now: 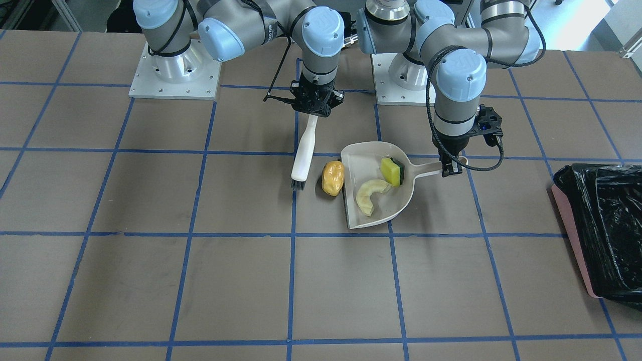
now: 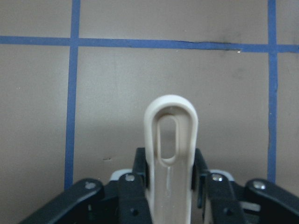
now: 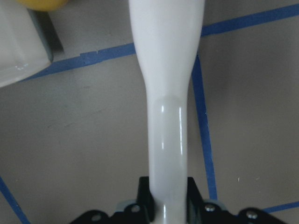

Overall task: Sweep and dump trash into bin
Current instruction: 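Sweep the yellow lump into the dustpan with the right gripper's brush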

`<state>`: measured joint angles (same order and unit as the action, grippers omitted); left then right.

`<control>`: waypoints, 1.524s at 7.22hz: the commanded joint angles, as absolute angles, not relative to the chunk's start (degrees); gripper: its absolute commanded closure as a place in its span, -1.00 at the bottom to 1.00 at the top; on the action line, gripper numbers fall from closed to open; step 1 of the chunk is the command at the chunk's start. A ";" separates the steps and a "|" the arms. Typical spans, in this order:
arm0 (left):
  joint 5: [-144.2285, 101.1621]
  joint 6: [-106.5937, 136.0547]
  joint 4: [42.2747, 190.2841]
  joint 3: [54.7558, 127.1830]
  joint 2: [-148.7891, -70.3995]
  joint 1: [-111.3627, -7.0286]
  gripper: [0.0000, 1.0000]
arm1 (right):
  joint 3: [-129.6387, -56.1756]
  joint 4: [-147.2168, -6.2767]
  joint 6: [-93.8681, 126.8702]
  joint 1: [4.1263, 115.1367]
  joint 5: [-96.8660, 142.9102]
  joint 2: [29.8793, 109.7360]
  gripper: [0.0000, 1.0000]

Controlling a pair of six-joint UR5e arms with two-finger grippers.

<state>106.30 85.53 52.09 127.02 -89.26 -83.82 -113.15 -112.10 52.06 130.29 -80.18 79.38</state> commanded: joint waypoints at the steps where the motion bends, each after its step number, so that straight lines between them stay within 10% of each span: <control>1: 107.23 85.87 52.12 127.09 -89.91 -83.93 1.00 | -112.42 -115.73 53.26 131.39 -79.19 76.74 1.00; 11: 95.57 86.85 48.43 126.21 -93.68 -85.71 1.00 | -100.72 -105.23 51.09 132.02 -79.96 74.52 1.00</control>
